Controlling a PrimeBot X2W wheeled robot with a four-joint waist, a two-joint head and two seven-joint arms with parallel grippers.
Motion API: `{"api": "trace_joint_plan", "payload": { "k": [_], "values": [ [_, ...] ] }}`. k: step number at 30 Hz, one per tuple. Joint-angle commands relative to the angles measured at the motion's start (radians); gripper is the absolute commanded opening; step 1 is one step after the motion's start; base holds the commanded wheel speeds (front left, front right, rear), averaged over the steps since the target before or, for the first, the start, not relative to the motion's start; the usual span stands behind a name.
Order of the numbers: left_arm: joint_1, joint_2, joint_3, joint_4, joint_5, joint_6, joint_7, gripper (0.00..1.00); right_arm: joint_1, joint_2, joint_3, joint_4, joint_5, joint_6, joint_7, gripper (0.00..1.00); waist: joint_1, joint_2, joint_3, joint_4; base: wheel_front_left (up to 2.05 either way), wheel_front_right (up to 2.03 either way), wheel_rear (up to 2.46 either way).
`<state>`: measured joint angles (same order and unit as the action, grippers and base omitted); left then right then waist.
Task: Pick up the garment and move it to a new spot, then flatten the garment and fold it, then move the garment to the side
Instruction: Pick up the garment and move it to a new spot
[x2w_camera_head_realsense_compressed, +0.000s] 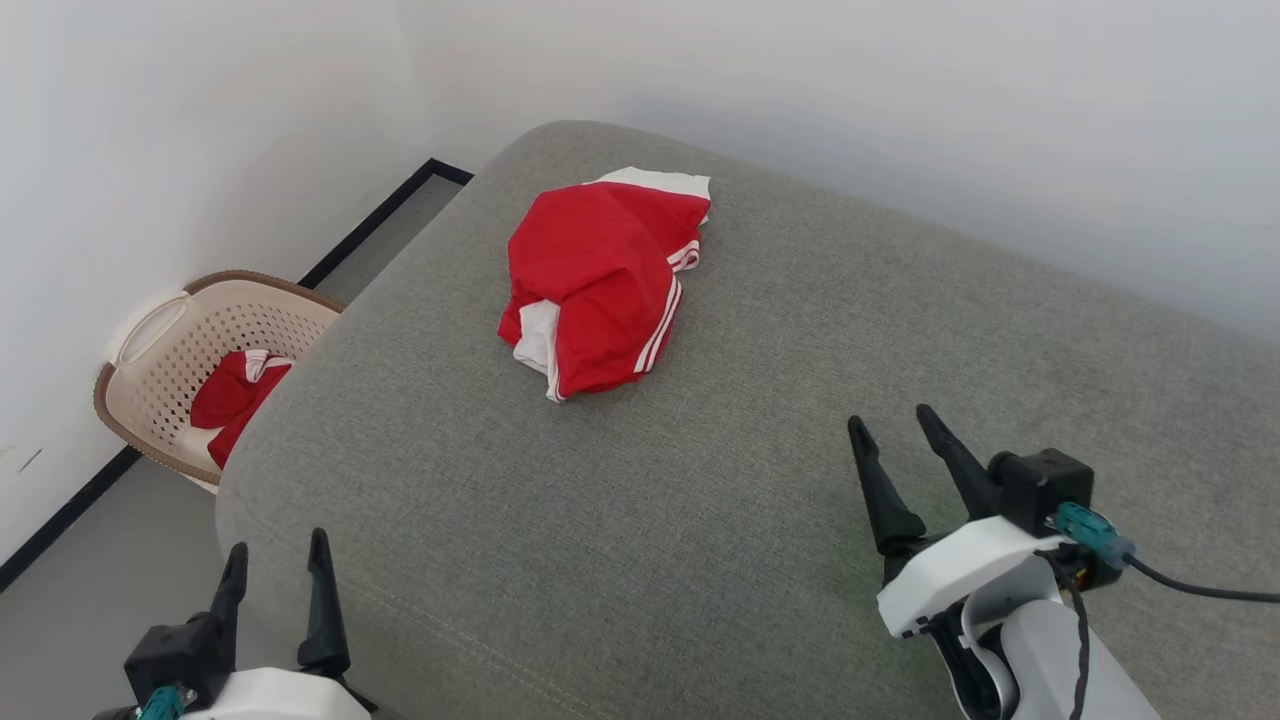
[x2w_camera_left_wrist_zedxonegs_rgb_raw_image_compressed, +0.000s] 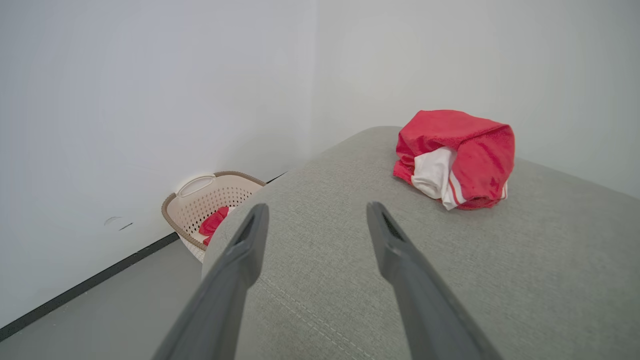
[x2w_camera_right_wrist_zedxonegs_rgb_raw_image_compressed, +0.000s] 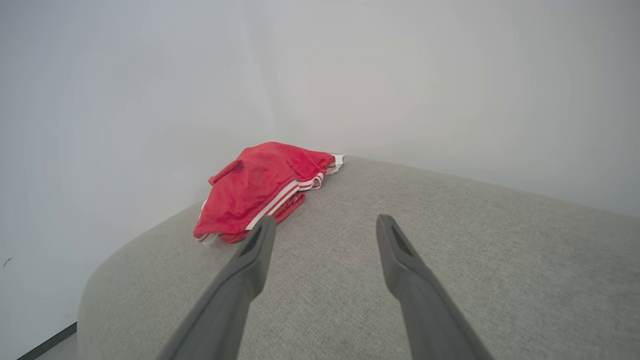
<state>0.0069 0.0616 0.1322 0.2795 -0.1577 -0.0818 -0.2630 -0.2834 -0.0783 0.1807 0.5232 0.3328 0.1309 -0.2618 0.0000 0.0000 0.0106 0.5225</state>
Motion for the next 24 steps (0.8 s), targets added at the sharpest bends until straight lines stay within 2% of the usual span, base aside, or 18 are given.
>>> {"api": "trace_joint_plan", "payload": {
  "k": [1,7,10,12,18,19,21,24],
  "values": [
    [0.014,-0.006,0.002,-0.013,-0.001,0.004,-0.002,1.00,-0.014,-0.008,0.019,0.008,0.000,0.000,-0.004,1.00,0.0000,0.0000,0.004,0.002,0.00,0.00,0.00],
    [0.013,-0.009,-0.011,-0.011,0.009,-0.006,-0.003,1.00,-0.027,-0.017,0.031,0.009,0.009,0.000,-0.004,1.00,0.0000,0.0000,-0.001,-0.008,0.00,0.00,0.00],
    [-0.019,-0.006,-0.035,0.000,0.021,-0.021,-0.002,1.00,-0.028,-0.016,0.028,0.003,0.012,0.000,-0.004,1.00,0.0000,0.0000,0.013,-0.041,0.00,0.00,0.00],
    [-0.060,0.018,-0.066,0.015,0.039,-0.033,-0.003,1.00,-0.033,-0.018,0.031,0.000,0.010,0.000,-0.003,1.00,0.0000,0.0000,0.028,-0.072,0.00,0.00,0.00],
    [-0.263,0.119,-0.156,0.099,0.031,-0.048,-0.003,1.00,-0.056,-0.016,0.057,-0.008,0.006,0.000,-0.003,1.00,0.0000,0.0000,0.080,-0.200,0.00,0.00,0.00],
    [-0.343,0.150,-0.211,0.158,-0.037,-0.048,0.020,1.00,-0.052,-0.016,0.064,-0.006,0.010,0.000,-0.003,1.00,0.0000,0.0000,0.088,-0.243,0.00,0.00,0.00],
    [-0.430,0.221,-0.272,0.213,-0.075,-0.046,0.048,1.00,-0.047,-0.019,0.070,-0.003,0.011,0.000,-0.003,1.00,0.0000,0.0000,0.096,-0.286,0.00,0.00,0.00],
    [-0.535,0.277,-0.345,0.292,-0.203,-0.047,0.108,1.00,-0.057,-0.020,0.080,-0.005,0.012,0.000,-0.003,1.00,0.0000,0.0000,0.114,-0.351,0.00,0.00,0.00]
  ]
}}
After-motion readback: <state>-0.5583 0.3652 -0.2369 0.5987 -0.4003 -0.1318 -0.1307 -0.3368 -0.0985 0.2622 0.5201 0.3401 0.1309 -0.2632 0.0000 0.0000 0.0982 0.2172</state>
